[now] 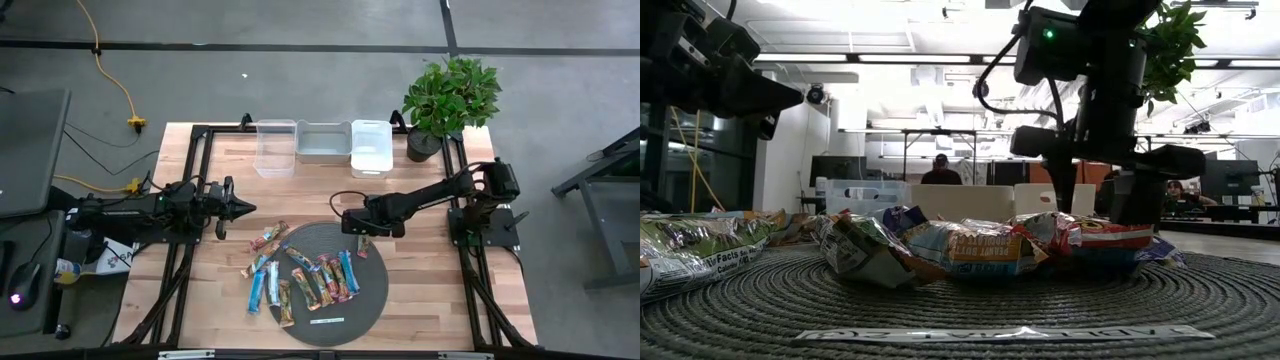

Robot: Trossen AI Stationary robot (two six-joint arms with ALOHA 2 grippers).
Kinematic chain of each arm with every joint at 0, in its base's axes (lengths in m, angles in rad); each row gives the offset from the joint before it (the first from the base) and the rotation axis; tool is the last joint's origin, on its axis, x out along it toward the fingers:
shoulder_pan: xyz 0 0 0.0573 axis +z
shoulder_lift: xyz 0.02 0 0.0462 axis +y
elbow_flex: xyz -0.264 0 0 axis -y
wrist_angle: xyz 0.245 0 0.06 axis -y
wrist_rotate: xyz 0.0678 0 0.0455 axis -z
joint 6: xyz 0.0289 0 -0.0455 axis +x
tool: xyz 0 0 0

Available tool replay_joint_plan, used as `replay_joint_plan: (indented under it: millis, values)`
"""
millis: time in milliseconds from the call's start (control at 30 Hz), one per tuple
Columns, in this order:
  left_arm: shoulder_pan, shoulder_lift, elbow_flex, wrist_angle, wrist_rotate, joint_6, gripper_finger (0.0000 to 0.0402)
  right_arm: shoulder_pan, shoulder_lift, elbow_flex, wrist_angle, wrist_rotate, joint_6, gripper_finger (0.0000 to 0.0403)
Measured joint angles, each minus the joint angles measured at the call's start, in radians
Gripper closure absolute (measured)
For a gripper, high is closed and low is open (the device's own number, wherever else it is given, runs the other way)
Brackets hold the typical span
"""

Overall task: Pick and place Granola Bars by type
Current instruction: Put the red granola bar into the transparent bin

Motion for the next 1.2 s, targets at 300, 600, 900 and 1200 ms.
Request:
replay_joint_plan:
  millis: [300, 600, 900, 1200]
  values:
    - [0.0, 0.0, 0.0, 0.0, 0.0, 0.0, 0.0401, -0.001, 0.069, 0.005, 0.041, -0.051, -0.019, 0.0188]
    - [0.0, 0.0, 0.0, 0.0, 0.0, 0.0, 0.0401, 0.0, 0.07, 0.004, 0.029, -0.048, -0.019, 0.0247]
    - [0.0, 0.0, 0.0, 0.0, 0.0, 0.0, 0.0401, 0.001, 0.055, 0.002, 0.029, -0.041, -0.023, 0.0301]
    - [0.0, 0.0, 0.0, 0.0, 0.0, 0.0, 0.0401, 0.001, 0.031, 0.001, 0.087, 0.014, -0.046, 0.0325]
